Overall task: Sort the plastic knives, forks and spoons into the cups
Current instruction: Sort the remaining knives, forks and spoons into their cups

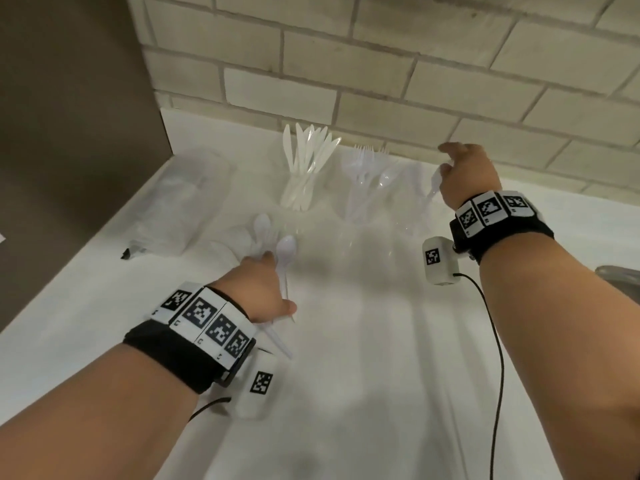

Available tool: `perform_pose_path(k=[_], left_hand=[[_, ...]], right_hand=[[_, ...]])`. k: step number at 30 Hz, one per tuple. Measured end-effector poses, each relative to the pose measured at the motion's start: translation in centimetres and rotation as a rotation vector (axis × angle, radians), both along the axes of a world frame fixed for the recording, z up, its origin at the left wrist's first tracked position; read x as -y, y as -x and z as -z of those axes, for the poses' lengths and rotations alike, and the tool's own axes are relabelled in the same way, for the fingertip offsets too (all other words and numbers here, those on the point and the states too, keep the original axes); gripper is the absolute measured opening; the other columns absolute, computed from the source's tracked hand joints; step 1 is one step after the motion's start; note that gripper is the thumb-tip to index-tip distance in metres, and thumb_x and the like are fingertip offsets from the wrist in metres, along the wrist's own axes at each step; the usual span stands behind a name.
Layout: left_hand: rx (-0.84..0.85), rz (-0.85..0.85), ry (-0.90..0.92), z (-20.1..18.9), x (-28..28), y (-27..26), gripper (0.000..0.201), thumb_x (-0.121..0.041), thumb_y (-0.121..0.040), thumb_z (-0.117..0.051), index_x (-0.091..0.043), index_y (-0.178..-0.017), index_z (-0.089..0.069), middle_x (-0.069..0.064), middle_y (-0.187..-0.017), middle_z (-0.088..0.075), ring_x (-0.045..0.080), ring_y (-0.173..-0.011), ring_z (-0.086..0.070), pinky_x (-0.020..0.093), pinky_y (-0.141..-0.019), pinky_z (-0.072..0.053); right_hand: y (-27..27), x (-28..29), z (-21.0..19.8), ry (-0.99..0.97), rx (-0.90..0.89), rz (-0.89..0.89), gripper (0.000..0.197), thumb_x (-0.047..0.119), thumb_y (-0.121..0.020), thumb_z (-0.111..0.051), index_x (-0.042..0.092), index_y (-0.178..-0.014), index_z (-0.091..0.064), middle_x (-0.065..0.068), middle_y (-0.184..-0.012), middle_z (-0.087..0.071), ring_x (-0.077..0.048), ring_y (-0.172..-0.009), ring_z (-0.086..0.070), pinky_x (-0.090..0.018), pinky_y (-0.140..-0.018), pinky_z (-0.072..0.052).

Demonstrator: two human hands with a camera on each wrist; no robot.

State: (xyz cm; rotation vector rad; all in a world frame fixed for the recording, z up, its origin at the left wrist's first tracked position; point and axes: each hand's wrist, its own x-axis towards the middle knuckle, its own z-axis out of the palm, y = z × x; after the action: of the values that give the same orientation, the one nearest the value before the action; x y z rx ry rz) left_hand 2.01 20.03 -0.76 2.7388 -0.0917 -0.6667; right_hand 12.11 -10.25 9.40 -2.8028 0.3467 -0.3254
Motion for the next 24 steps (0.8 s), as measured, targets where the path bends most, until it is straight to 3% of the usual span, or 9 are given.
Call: perform_pose_path(k=[3, 6, 8, 10, 12, 14, 18, 21, 24], left_hand=[[0.031, 0.039, 0.034, 0.1, 0.5, 0.2, 0.072, -0.05, -0.071, -0.07, -0.016, -0.125, -0.037, 0.008, -0.125, -0.047, 0.025, -0.108, -0.054, 0.031, -0.081, -0.045], [0.044, 0.067, 0.109, 0.0, 0.7, 0.1, 0.062, -0.048, -0.067, -0.073, -0.021, -0.114, -0.044, 0.002, -0.117, -0.049, 0.021, -0.103, -0.055, 0.031, -0.08, -0.046], [0.063, 0.088, 0.152, -0.3, 0.5, 0.1, 0.057, -0.048, -0.063, -0.074, -0.023, -0.107, -0.047, -0.002, -0.112, -0.053, 0.018, -0.103, -0.054, 0.034, -0.084, -0.049], [0.096, 0.087, 0.162, -0.8, -0.2, 0.1, 0.068, -0.043, -0.063, -0.078, -0.022, -0.12, -0.048, -0.001, -0.122, -0.052, 0.02, -0.114, -0.052, 0.035, -0.093, -0.047], [0.106, 0.071, 0.129, -1.3, -1.2, 0.2, 0.095, -0.04, -0.062, -0.081, -0.02, -0.141, -0.034, 0.004, -0.141, -0.039, 0.022, -0.127, -0.044, 0.033, -0.102, -0.042], [0.068, 0.062, 0.062, -1.6, -2.4, 0.2, 0.121, -0.043, -0.053, -0.085, -0.024, -0.15, -0.015, 0.007, -0.155, -0.02, 0.023, -0.136, -0.037, 0.034, -0.106, -0.04], [0.034, 0.033, -0.112, -1.2, -3.3, -0.4, 0.133, -0.041, -0.052, -0.088, -0.027, -0.151, 0.0, 0.011, -0.157, -0.005, 0.029, -0.136, -0.038, 0.039, -0.104, -0.043], [0.098, 0.003, -0.07, -1.1, -3.2, -1.4, 0.131, -0.046, -0.048, -0.087, -0.026, -0.15, -0.008, 0.013, -0.148, -0.021, 0.032, -0.128, -0.046, 0.041, -0.099, -0.047], [0.123, -0.01, -0.107, -1.0, -3.0, -2.4, 0.129, -0.049, -0.049, -0.084, -0.027, -0.15, -0.006, 0.013, -0.148, -0.02, 0.035, -0.13, -0.042, 0.046, -0.101, -0.045]], right_hand=[[1.2, -1.7, -0.4, 0.028, 0.16, 0.017, 0.042, 0.016, -0.095, -0.05, 0.023, -0.136, -0.046, -0.002, -0.152, -0.023, -0.031, -0.106, -0.06, -0.035, -0.086, -0.046], [3.5, -5.2, -0.3, 0.024, 0.228, -0.093, 0.035, 0.015, -0.091, -0.056, 0.018, -0.126, -0.054, -0.005, -0.143, -0.034, -0.028, -0.102, -0.061, -0.03, -0.082, -0.044], [5.0, -7.7, 0.6, 0.028, 0.075, -0.207, 0.028, 0.022, -0.092, -0.055, 0.016, -0.119, -0.059, -0.006, -0.131, -0.047, -0.028, -0.105, -0.059, -0.032, -0.087, -0.045], [6.1, -10.0, 2.1, 0.089, -0.223, -0.356, 0.027, 0.035, -0.094, -0.05, 0.012, -0.1, -0.063, -0.005, -0.106, -0.06, -0.025, -0.097, -0.06, -0.03, -0.079, -0.046], [7.2, -12.0, 3.7, 0.129, -0.488, -0.484, 0.046, 0.046, -0.095, -0.048, 0.01, -0.065, -0.051, -0.002, -0.071, -0.052, -0.018, -0.067, -0.053, -0.027, -0.06, -0.036], [8.1, -13.4, 5.0, 0.149, -0.606, -0.509, 0.056, 0.053, -0.092, -0.049, 0.013, -0.056, -0.036, -0.001, -0.059, -0.04, -0.013, -0.053, -0.04, -0.025, -0.051, -0.029], [8.4, -15.1, 6.3, 0.086, -0.716, -0.48, 0.056, 0.065, -0.086, -0.05, 0.012, -0.069, -0.044, -0.002, -0.07, -0.049, -0.012, -0.06, -0.046, -0.021, -0.053, -0.036], [7.8, -16.6, 7.2, 0.031, -0.74, -0.489, 0.087, 0.079, -0.065, -0.06, 0.013, -0.121, -0.055, -0.005, -0.116, -0.059, -0.021, -0.1, -0.057, -0.03, -0.083, -0.05], [7.5, -18.2, 7.5, 0.092, -0.742, -0.489, 0.112, 0.085, -0.044, -0.065, 0.02, -0.133, -0.046, -0.005, -0.128, -0.048, -0.022, -0.114, -0.047, -0.036, -0.096, -0.048]])
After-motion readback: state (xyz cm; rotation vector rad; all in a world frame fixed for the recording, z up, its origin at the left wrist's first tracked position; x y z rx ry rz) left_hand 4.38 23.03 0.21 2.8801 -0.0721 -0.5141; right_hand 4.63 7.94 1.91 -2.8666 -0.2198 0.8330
